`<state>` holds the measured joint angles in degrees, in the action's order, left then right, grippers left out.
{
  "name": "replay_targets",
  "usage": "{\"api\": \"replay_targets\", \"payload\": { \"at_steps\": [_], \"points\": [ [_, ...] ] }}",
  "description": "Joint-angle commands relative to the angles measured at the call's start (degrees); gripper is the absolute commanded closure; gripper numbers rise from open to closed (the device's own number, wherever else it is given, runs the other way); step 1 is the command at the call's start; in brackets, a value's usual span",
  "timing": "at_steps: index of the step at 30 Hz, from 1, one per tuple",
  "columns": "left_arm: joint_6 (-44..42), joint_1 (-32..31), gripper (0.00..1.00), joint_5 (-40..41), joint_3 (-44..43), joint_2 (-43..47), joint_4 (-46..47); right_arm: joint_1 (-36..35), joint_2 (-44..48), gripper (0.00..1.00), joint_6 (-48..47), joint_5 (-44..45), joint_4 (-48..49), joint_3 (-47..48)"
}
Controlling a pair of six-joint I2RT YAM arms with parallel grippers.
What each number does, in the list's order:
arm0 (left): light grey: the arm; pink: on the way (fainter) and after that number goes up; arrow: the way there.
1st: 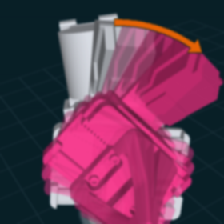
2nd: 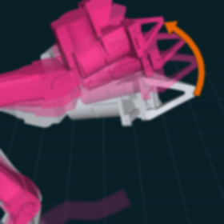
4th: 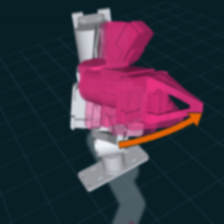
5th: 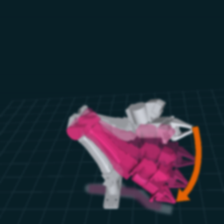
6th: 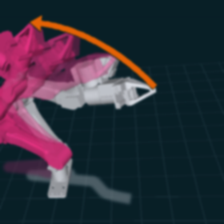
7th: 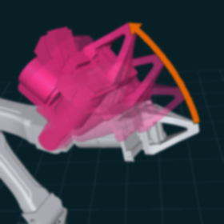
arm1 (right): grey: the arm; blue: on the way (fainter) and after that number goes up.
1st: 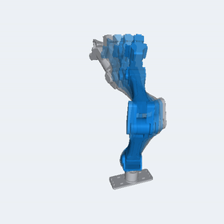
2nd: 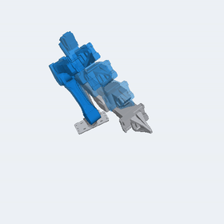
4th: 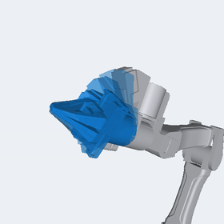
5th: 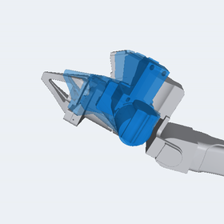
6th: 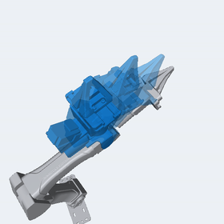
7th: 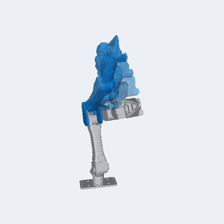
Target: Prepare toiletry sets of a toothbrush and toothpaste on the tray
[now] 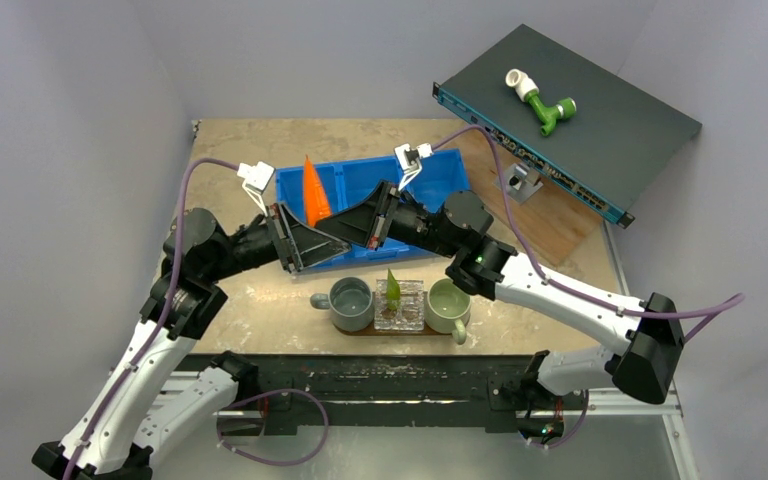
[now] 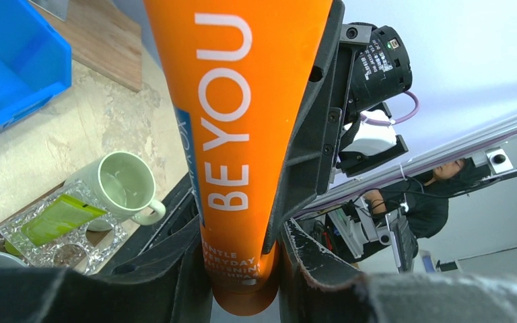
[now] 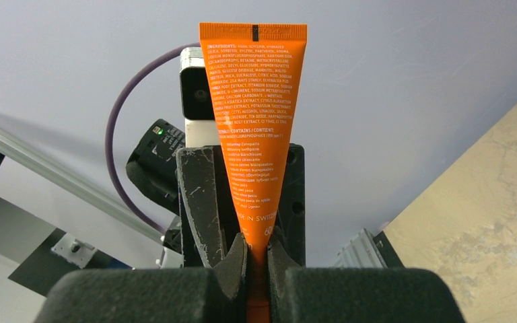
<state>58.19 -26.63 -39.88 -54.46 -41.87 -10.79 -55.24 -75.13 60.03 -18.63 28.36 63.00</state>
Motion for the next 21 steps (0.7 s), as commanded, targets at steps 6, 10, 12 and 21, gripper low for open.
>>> {"api": "replay_targets", "payload": {
  "at_steps": [6,10,12,21],
  "points": [
    [-0.63,0.27,1.0,-2.76,0.22,0.87,2.94,-0.39,1.32,0.78,-3.13,2.51,1.09,0.91],
    [-2.68,0.27,1.0,-2.81,0.6,1.24,0.58,-0.39,2.27,0.62,-5.98,3.57,-2.48,1.73],
    [-3.55,0.27,1.0,-2.95,0.88,1.34,-0.55,-0.39,3.12,0.54,-7.4,4.62,-4.48,1.98],
    [-13.75,0.27,1.0,-2.84,-0.88,1.12,-11.94,-0.37,7.17,0.45,-16.8,10.11,-18.57,5.42]
  ]
}}
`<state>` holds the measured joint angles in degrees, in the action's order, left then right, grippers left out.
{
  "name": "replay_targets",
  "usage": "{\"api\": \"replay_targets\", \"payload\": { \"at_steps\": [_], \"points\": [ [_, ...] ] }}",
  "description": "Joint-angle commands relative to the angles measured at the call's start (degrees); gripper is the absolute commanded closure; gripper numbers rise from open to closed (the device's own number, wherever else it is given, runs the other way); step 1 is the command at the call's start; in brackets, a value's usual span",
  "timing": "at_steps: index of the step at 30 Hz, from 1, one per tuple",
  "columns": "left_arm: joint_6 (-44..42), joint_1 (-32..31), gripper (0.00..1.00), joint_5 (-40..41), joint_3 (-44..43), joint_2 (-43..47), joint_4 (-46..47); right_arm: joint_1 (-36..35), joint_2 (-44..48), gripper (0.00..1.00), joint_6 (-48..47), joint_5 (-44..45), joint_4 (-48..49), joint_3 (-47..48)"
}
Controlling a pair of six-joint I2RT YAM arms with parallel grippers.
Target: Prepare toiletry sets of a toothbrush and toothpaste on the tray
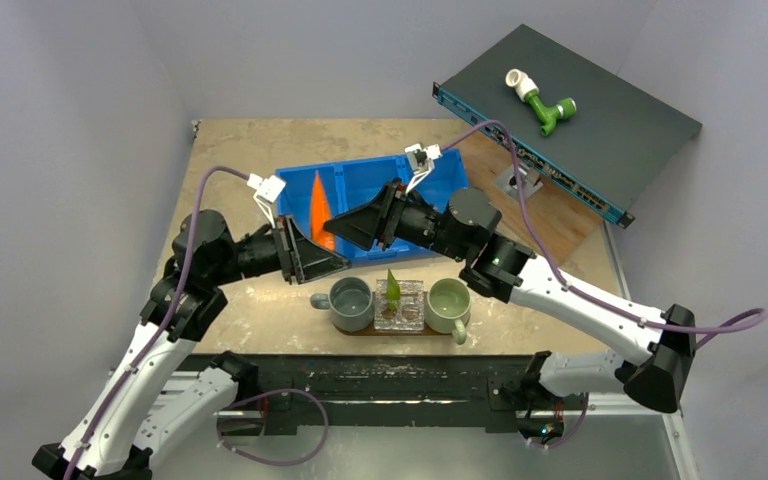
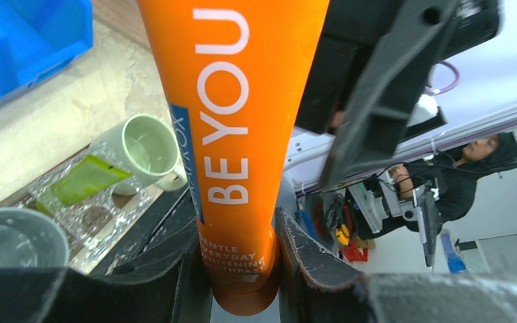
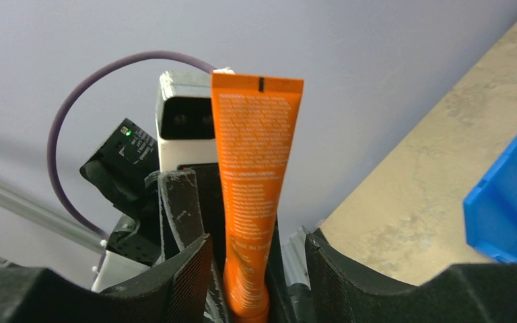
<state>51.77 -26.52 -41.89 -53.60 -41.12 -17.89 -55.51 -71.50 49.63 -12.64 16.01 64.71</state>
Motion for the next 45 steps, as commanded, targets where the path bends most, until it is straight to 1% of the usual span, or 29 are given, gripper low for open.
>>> {"api": "replay_targets", "payload": {
  "at_steps": [1,6,13,16,19,21,23,27,31,35,45],
  "points": [
    [-8.97,0.16,1.0,-0.61,-2.17,0.13,-6.79,-0.13,4.13,0.45,-7.28,4.99,-7.57,3.94],
    [-17.18,0.16,1.0,1.06,-4.03,-1.17,-15.62,-0.13,5.76,0.44,-11.72,9.0,-17.41,7.34],
    [-27.54,-0.01,1.0,5.31,-7.17,-3.44,-26.2,-0.04,4.61,0.43,-15.02,11.71,-29.56,12.91],
    [-31.47,-1.27,1.0,9.34,-9.57,-4.19,-30.57,0.11,2.74,0.41,-16.08,12.25,-35.18,16.02],
    [-34.95,-5.06,1.0,16.37,-11.98,-4.94,-34.64,0.3,1.1,0.41,-16.71,11.82,-38.99,18.72],
    [-36.46,-9.11,1.0,21.57,-13.31,-5.54,-36.74,0.4,0.59,0.41,-16.84,10.56,-40.23,19.59],
    [-37.68,-11.53,1.0,25.17,-14.35,-6.38,-38.51,0.69,0.43,0.4,-16.76,9.37,-40.93,19.88],
    [-39.82,-13.38,1.0,28.96,-15.06,-6.53,-40.9,1.76,-0.44,0.4,-16.23,5.4,-43.23,21.33],
    [-40.93,-15.65,1.0,32.11,-15.42,-6.56,-42.67,2.94,-0.48,0.39,-15.18,0.54,-43.29,21.3],
    [-41.3,-19.29,1.0,38.18,-16.29,-7.45,-44.8,3.83,-0.89,0.39,-14.16,-4.25,-43.44,21.49],
    [-41.98,-27.61,1.0,49.14,-20.65,-10.71,-50.04,6.23,-3.86,0.4,-12.72,-10.76,-44.77,21.78]
  ]
}}
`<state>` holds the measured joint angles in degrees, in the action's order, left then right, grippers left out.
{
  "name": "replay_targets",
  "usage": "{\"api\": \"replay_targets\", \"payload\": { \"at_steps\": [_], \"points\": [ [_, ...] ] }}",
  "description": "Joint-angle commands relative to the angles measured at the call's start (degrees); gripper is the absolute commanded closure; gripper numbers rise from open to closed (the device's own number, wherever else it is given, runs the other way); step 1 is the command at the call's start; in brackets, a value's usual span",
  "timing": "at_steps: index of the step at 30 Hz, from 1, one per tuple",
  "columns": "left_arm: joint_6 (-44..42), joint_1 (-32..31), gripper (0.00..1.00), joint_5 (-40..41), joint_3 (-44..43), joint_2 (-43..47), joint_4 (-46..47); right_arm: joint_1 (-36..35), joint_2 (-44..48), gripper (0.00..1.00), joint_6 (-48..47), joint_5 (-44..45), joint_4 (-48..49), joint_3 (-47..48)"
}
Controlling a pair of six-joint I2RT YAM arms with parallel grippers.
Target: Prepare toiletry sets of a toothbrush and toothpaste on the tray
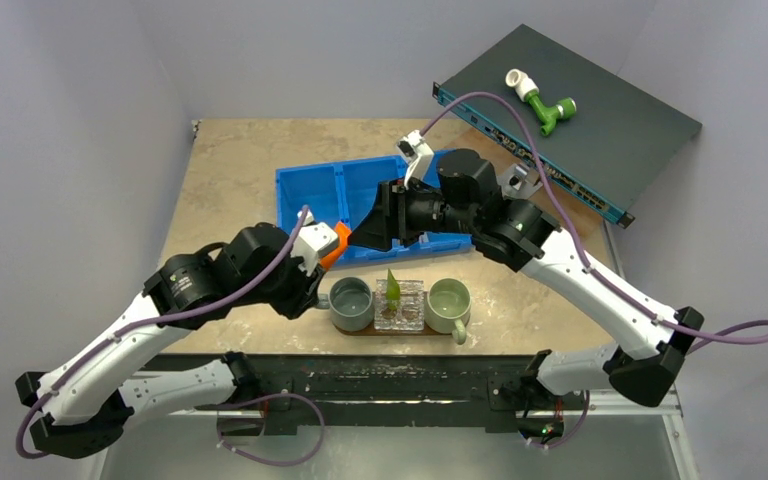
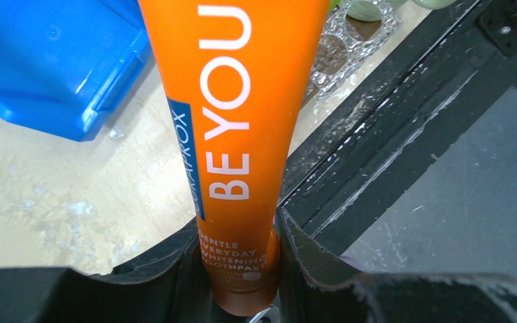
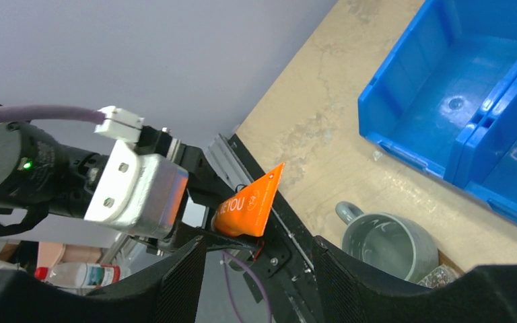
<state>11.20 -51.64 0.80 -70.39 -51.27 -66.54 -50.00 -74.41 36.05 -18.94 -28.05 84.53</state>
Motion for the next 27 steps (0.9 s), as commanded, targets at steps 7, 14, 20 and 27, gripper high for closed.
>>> {"api": "replay_targets", "payload": {
  "at_steps": [7,14,20,27],
  "points": [
    [-1.47,-7.39,1.0,10.74,-5.44,-2.95,-3.36,1.04,-3.5,0.42,1.74,-10.78,1.69,1.32],
    [-1.19,-10.77,1.0,15.01,-5.56,-4.41,-4.21,1.04,-5.39,0.46,2.68,-13.73,3.28,0.9],
    [-1.08,-11.62,1.0,17.09,-4.93,-4.72,-4.01,1.04,-6.35,0.52,2.53,-15.02,2.57,0.93],
    [-1.31,-12.41,1.0,17.22,-5.11,-4.86,-3.96,1.04,-6.8,0.65,2.68,-15.66,3.36,0.07]
  ]
}}
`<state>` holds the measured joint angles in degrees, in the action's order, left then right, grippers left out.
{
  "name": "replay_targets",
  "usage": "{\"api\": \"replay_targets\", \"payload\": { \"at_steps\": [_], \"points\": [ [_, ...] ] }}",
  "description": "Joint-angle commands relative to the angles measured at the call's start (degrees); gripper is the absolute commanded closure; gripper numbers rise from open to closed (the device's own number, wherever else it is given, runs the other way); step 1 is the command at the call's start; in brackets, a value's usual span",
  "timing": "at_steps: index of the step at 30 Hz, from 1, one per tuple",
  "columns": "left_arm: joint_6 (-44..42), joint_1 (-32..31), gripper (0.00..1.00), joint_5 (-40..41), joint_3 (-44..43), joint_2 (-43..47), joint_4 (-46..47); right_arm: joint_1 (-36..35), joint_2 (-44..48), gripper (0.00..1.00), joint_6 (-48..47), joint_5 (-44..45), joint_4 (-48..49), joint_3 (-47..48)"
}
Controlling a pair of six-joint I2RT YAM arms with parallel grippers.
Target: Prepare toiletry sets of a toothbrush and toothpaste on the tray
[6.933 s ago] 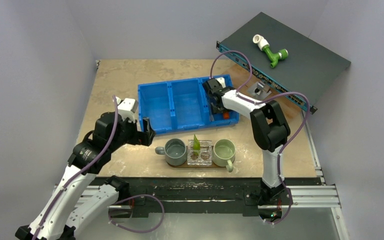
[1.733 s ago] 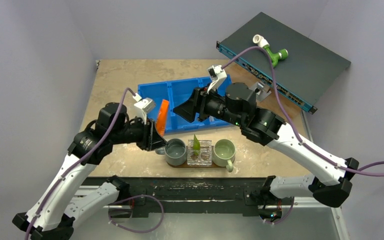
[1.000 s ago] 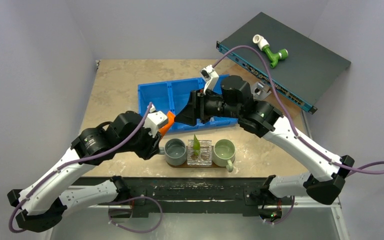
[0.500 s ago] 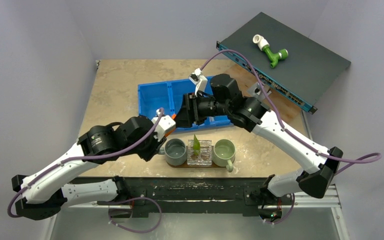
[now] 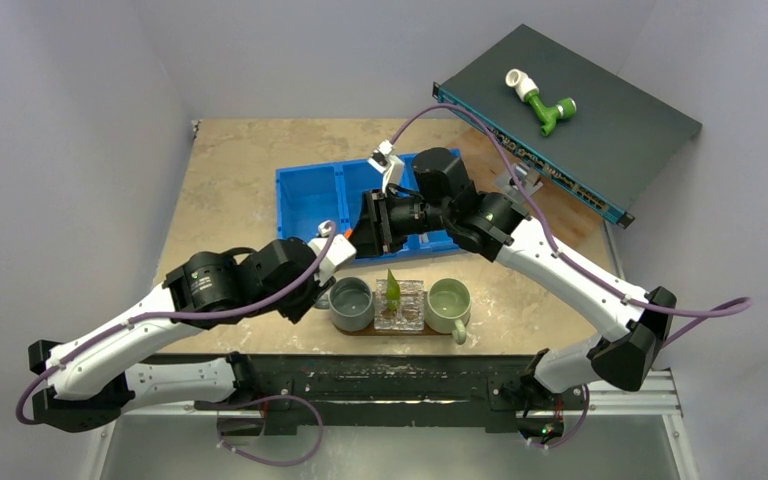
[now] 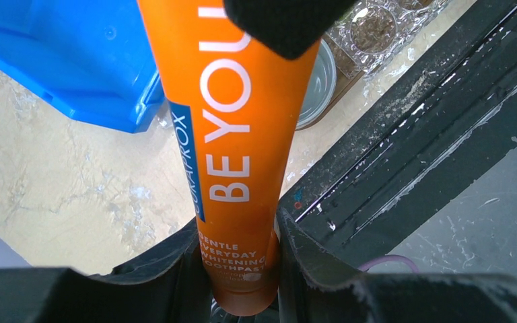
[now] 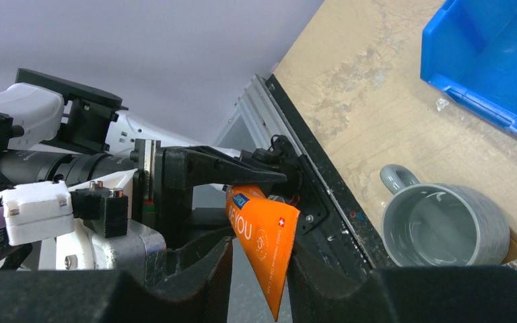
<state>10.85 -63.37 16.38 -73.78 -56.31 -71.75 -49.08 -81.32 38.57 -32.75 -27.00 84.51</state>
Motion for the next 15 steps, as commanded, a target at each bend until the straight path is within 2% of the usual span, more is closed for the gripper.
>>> {"api": "replay_targets", "payload": {
  "at_steps": [1,5,7,9,10,15],
  "points": [
    [-1.0,-0.69,1.0,1.64,-1.73,0.18,1.35,0.12,0.15,0.7,0.27,-2.06,2.59,-0.02],
    [-1.09,-0.78,1.0,1.04,-1.51,0.2,1.99,0.12,0.2,1.0,0.5,-2.52,3.13,-0.4],
    [-1.02,-0.79,0.97,0.24,-1.38,0.36,2.53,0.12,0.4,1.0,0.54,-2.58,3.47,-0.82],
    [-0.98,-0.79,0.82,-0.55,-1.16,0.71,3.1,0.12,0.76,1.0,0.5,-2.47,3.76,-1.2],
    [-0.96,-0.79,0.69,-0.94,-1.06,0.97,3.4,0.12,0.99,1.0,0.46,-2.29,4.03,-1.37],
    [-0.77,-0.79,0.37,-2.87,-0.05,3.19,6.07,0.12,2.65,1.0,0.08,-0.2,4.27,-2.19]
  ]
}}
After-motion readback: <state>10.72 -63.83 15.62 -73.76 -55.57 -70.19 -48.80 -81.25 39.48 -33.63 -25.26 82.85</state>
